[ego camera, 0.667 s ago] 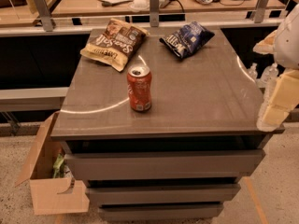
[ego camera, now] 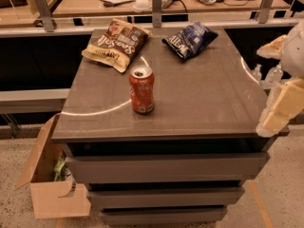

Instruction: Knock coke can over

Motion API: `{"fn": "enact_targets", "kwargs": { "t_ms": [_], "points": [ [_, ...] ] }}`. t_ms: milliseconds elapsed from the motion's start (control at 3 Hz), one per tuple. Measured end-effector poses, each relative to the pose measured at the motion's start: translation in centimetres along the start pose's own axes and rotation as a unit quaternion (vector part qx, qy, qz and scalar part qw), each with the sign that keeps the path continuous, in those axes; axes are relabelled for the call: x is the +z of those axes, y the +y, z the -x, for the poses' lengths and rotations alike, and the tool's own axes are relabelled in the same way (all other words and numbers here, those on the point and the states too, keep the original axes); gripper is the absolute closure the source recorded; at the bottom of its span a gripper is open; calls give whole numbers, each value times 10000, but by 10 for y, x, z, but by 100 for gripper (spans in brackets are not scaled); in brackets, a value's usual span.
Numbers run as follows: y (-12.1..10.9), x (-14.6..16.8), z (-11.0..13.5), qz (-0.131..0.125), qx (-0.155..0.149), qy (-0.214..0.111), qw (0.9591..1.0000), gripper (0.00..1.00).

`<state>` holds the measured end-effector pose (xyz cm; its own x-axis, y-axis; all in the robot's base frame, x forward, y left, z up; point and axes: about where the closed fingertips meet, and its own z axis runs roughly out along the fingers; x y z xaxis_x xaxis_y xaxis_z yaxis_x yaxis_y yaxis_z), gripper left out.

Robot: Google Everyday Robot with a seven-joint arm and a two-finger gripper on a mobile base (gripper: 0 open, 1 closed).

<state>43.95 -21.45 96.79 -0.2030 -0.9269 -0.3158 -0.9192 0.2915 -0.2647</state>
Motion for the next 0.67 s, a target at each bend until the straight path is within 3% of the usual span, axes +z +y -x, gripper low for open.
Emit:
{"fn": "enact_targets", "kwargs": {
  "t_ms": [333,667],
  "points": [
    [0,13,1,-203,226,-799,9963,0],
    [-8,45,2,-289,683,-1663,9833,0]
  ]
}}
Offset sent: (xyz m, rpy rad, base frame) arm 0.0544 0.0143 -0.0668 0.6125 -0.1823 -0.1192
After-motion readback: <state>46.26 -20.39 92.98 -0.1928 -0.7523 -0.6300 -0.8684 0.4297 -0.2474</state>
